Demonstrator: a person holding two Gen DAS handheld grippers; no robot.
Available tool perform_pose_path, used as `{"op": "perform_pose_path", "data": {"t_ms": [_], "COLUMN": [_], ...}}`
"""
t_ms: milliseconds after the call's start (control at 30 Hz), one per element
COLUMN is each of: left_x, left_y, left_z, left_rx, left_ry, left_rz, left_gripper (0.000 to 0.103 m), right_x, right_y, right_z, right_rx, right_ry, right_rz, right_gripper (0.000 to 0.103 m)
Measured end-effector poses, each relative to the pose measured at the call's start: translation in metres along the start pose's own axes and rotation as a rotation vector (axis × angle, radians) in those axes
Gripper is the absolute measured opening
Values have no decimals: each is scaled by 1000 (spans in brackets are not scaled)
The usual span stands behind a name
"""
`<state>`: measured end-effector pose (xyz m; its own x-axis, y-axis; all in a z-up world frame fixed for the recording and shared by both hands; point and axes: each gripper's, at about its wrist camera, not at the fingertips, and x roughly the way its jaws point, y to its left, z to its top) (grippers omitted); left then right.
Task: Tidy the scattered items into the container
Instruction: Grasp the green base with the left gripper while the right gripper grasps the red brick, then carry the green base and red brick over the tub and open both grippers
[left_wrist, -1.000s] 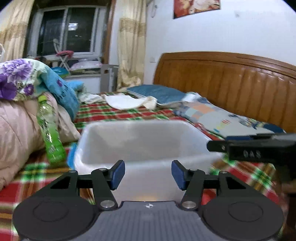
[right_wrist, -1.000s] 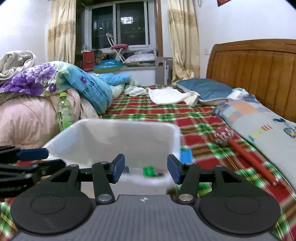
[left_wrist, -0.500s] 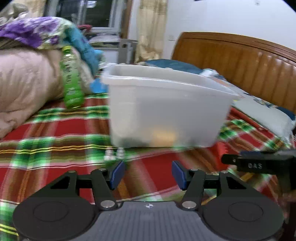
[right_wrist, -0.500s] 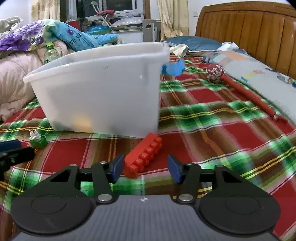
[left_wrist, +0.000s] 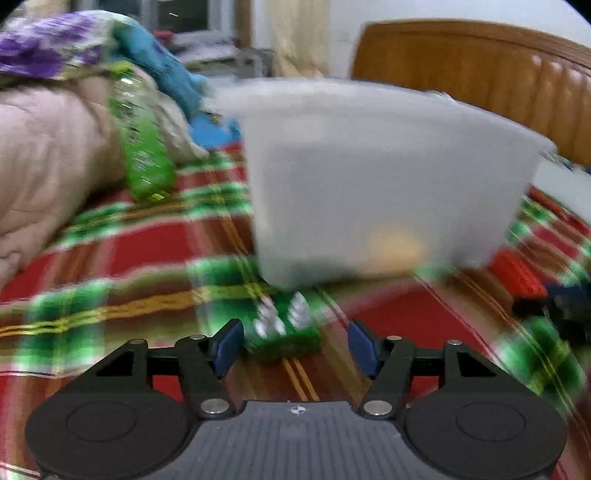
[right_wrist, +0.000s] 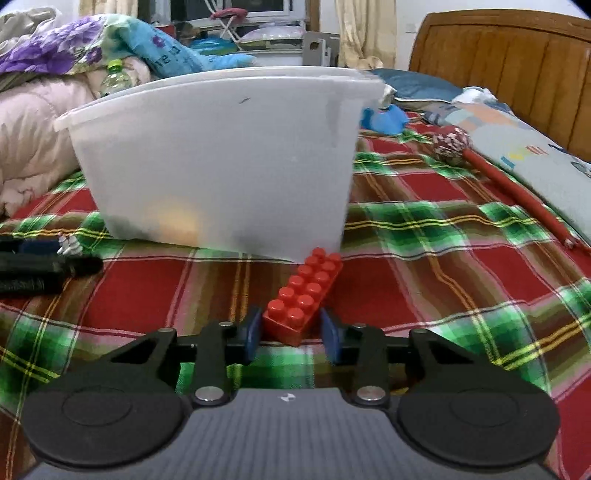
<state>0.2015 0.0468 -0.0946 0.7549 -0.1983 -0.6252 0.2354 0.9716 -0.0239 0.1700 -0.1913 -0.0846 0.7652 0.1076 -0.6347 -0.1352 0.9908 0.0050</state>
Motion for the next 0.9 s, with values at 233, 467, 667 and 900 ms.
{"op": "perform_pose_path", "data": {"t_ms": [233, 467, 667, 900], "left_x": [-19, 0, -14, -62], "left_y": [-20, -16, -26, -37], "left_z": [-20, -6, -9, 17], "left_rx": [82, -35, 13, 16], "left_ry": [-45, -21, -12, -115], "left_rz": [-115, -13, -48, -113], "left_gripper": [66, 50, 24, 24], "right_x": [10, 7, -3, -35], "right_y": [-7, 7, 14, 20], "right_z": [6, -1, -5, 9], "right_rx": [83, -31, -121, -122], "right_ry": [0, 13, 8, -62], "right_rz": [17, -9, -11, 43], "right_gripper": [53, 32, 31, 27]}}
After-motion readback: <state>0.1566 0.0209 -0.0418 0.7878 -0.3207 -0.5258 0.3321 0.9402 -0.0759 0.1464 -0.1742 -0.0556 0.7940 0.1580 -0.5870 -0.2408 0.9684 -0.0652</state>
